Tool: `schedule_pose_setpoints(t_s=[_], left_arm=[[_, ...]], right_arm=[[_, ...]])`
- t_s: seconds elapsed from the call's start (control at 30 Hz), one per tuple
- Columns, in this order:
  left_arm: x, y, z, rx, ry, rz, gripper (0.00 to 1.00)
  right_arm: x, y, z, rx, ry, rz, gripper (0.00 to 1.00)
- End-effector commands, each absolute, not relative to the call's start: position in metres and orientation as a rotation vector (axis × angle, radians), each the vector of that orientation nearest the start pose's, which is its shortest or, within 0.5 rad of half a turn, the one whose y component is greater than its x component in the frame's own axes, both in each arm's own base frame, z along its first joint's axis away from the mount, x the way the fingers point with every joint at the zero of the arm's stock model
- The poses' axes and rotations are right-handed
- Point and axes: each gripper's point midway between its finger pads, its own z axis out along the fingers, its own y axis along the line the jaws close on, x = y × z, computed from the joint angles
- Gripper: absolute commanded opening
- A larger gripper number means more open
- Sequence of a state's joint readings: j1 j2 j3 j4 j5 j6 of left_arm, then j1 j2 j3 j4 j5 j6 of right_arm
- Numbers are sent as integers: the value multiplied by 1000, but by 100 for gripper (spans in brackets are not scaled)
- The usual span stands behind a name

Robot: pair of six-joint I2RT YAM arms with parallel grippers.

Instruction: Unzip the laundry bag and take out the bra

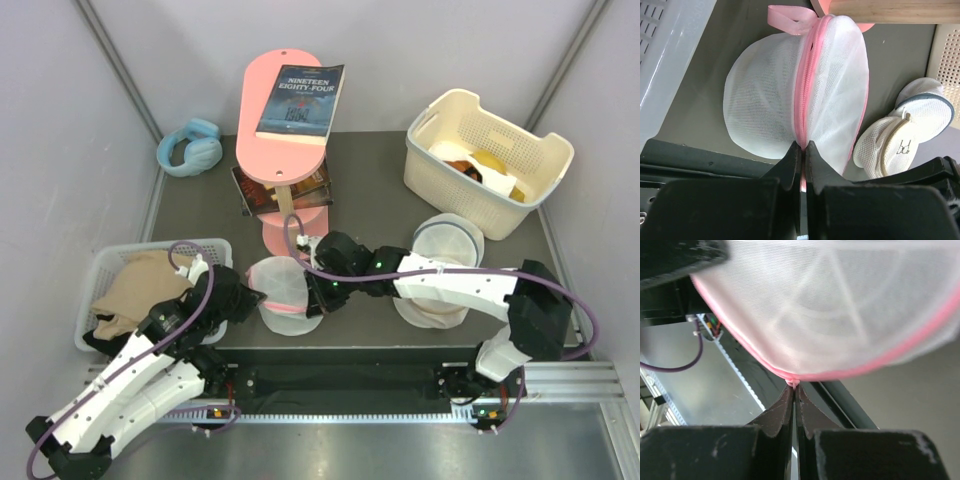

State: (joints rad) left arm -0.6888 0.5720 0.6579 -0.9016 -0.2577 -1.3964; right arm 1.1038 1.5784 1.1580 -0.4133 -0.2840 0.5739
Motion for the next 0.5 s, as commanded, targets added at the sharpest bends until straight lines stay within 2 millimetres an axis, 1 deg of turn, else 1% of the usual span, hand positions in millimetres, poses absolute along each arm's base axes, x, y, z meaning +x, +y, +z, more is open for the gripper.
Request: schedule_pose_setpoints(t_s=[0.0, 0.07, 0.13, 0.2, 0.23, 0.27, 0.33, 0.4, 0.43, 0.47], left_arm=[[165, -120, 149, -932, 2258, -628, 0], [168, -124, 150, -908, 2261, -636, 0], [169, -127, 147, -867, 2291, -618, 0], [174, -133, 148, -810, 2303, -623, 0], [176, -137, 144, -790, 2329, -603, 0], [179, -139, 147, -773, 2329, -604, 0], [182, -138, 143, -743, 2359, -540, 0], [183, -136, 148, -730, 2371, -506, 28], [184, -137, 154, -726, 2371, -506, 40], [182, -135, 156, -728, 2375, -500, 53]], right_arm=[[133, 368, 144, -766, 2518, 984, 0], [134, 366, 144, -776, 2516, 975, 0], [134, 367, 146, -784, 2509, 977, 0], [135, 370, 149, -781, 2498, 987, 0], [135, 371, 151, -770, 2498, 995, 0], [134, 371, 152, -769, 2495, 1001, 0], [134, 375, 157, -759, 2485, 1019, 0], [131, 381, 163, -767, 2467, 1038, 0], [129, 384, 166, -770, 2464, 1047, 0], [126, 390, 168, -785, 2458, 1056, 0]])
